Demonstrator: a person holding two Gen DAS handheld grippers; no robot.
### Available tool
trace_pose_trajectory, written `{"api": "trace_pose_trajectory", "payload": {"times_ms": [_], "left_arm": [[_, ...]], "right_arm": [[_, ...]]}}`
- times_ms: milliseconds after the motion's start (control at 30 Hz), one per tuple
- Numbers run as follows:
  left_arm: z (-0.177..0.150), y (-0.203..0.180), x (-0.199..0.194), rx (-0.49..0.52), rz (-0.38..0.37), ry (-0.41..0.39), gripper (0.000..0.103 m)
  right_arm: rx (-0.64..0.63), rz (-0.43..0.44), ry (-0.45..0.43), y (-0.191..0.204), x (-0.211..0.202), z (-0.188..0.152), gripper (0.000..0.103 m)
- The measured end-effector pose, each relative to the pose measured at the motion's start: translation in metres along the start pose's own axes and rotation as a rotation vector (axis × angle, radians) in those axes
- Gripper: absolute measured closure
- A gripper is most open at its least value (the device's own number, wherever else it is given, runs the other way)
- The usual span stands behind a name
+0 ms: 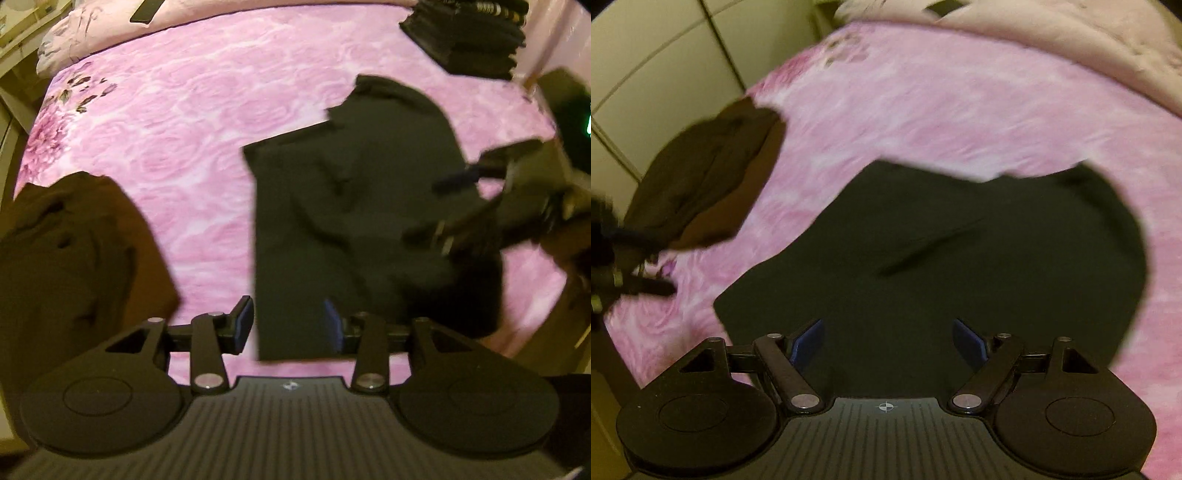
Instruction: Fold clothes
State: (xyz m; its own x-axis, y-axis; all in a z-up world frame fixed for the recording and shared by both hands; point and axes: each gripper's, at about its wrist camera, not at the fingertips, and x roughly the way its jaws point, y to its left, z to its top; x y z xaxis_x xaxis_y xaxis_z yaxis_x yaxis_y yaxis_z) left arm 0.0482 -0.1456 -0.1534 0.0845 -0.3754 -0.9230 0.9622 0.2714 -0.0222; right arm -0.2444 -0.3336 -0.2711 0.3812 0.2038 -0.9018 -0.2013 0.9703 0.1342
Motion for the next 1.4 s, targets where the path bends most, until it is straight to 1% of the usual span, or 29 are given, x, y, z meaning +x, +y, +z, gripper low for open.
{"api": "trace_pose_trajectory", "payload": {"times_ms": [33,100,167,200,233,267,300,367,467,533,633,733,800,867,933,1033,1100,1200,1267,1333,1400], "left_arm": [[-0.003,0.013,0.005,0.016,0.000,0.005,0.063],[-0.006,0.033,0.019,0.043,0.000,0.023,0.060],[-0.005,0.049,0.030,0.066,-0.005,0.043,0.060],[-0.003,0.055,0.034,0.083,-0.008,0.047,0.060],[0.001,0.059,0.036,0.096,-0.013,0.042,0.060],[0.006,0.062,0.037,0.108,-0.024,0.034,0.060],[0.013,0.063,0.037,0.122,-0.036,0.024,0.060],[0.029,0.063,0.037,0.154,-0.057,-0.002,0.060],[0.061,0.052,0.042,0.223,-0.104,-0.050,0.058],[0.086,0.040,0.048,0.271,-0.128,-0.082,0.056],[0.127,0.017,0.057,0.329,-0.152,-0.122,0.054],[0.166,-0.009,0.066,0.362,-0.159,-0.160,0.049],[0.188,-0.031,0.078,0.402,-0.152,-0.173,0.049],[0.204,-0.055,0.095,0.470,-0.154,-0.175,0.049],[0.213,-0.087,0.119,0.612,-0.151,-0.180,0.049],[0.213,-0.138,0.161,0.919,-0.112,-0.205,0.049],[0.209,-0.164,0.188,1.112,-0.108,-0.234,0.049],[0.204,-0.190,0.224,1.322,-0.106,-0.270,0.050],[0.202,-0.200,0.240,1.410,-0.116,-0.280,0.058],[0.204,-0.209,0.252,1.475,-0.110,-0.289,0.062],[0.209,-0.216,0.258,1.483,-0.102,-0.281,0.081]], "right_arm": [[-0.021,-0.016,0.029,0.015,0.019,-0.003,0.023],[-0.094,-0.085,0.112,0.042,0.053,-0.012,0.023],[-0.146,-0.128,0.156,0.055,0.070,-0.022,0.025],[-0.160,-0.134,0.161,0.058,0.068,-0.026,0.050],[-0.158,-0.135,0.161,0.055,0.061,-0.028,0.065],[-0.140,-0.144,0.162,0.051,0.050,-0.028,0.092],[-0.108,-0.146,0.162,0.044,0.038,-0.026,0.094],[-0.045,-0.165,0.149,0.027,0.007,-0.020,0.095],[0.059,-0.245,0.086,-0.011,-0.050,-0.015,0.096],[0.132,-0.297,0.043,-0.038,-0.090,-0.020,0.096],[0.222,-0.379,0.022,-0.077,-0.135,-0.037,0.096],[0.277,-0.429,0.035,-0.106,-0.161,-0.068,0.096],[0.335,-0.431,0.051,-0.128,-0.165,-0.089,0.097],[0.396,-0.417,0.069,-0.152,-0.168,-0.111,0.097],[0.428,-0.404,0.079,-0.177,-0.176,-0.127,0.097],[0.441,-0.406,0.072,-0.206,-0.182,-0.146,0.099],[0.451,-0.420,0.067,-0.224,-0.183,-0.157,0.100],[0.495,-0.422,0.075,-0.242,-0.182,-0.180,0.101],[0.511,-0.430,0.082,-0.248,-0.180,-0.190,0.102],[0.522,-0.426,0.078,-0.255,-0.179,-0.199,0.102],[0.529,-0.420,0.066,-0.262,-0.178,-0.205,0.102]]}}
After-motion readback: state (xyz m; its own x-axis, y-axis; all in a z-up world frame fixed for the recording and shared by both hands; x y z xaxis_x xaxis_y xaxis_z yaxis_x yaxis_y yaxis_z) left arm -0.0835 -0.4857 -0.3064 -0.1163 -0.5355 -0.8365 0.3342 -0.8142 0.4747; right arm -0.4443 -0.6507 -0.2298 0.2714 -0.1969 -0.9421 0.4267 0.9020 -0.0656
